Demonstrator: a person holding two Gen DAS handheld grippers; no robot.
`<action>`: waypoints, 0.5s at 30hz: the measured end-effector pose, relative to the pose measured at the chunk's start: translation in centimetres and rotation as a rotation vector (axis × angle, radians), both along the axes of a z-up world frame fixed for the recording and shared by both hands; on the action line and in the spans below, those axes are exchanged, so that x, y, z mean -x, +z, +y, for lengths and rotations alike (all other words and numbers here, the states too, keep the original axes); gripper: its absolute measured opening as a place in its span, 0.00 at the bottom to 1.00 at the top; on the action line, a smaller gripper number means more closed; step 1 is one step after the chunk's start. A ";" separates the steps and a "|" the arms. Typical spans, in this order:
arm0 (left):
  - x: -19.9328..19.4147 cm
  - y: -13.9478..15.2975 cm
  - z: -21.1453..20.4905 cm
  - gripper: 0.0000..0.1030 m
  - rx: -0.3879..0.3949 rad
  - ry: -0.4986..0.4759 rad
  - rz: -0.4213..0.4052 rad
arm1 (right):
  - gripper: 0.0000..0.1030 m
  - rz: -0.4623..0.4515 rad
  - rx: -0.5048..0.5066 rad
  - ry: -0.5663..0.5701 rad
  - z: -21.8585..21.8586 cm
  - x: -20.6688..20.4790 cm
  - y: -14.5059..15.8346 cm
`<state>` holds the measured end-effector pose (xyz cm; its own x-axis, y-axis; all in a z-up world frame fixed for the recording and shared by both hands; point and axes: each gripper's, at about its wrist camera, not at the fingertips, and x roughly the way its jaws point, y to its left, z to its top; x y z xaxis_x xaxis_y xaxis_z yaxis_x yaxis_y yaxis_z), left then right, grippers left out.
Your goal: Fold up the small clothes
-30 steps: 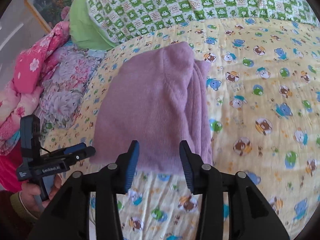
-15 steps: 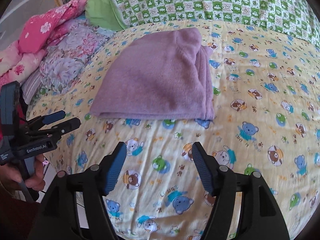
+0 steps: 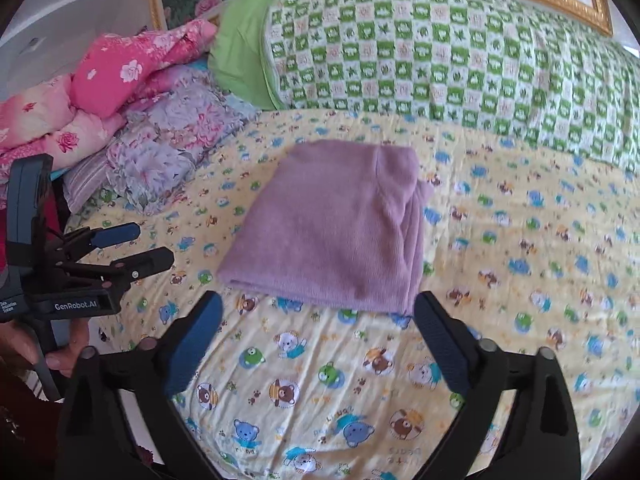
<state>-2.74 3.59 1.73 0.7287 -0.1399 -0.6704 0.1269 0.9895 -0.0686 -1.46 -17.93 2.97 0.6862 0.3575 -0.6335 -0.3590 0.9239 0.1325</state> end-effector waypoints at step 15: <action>-1.9 -4.5 -0.4 0.94 -0.060 0.044 0.057 | 0.99 0.087 0.018 -0.045 -0.3 -2.3 -5.0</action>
<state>-0.86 3.17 -2.82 0.6934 -0.0668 -0.7174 0.0810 0.9966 -0.0145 0.89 -18.25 -2.03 0.6431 0.3158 -0.6976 -0.3052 0.9412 0.1448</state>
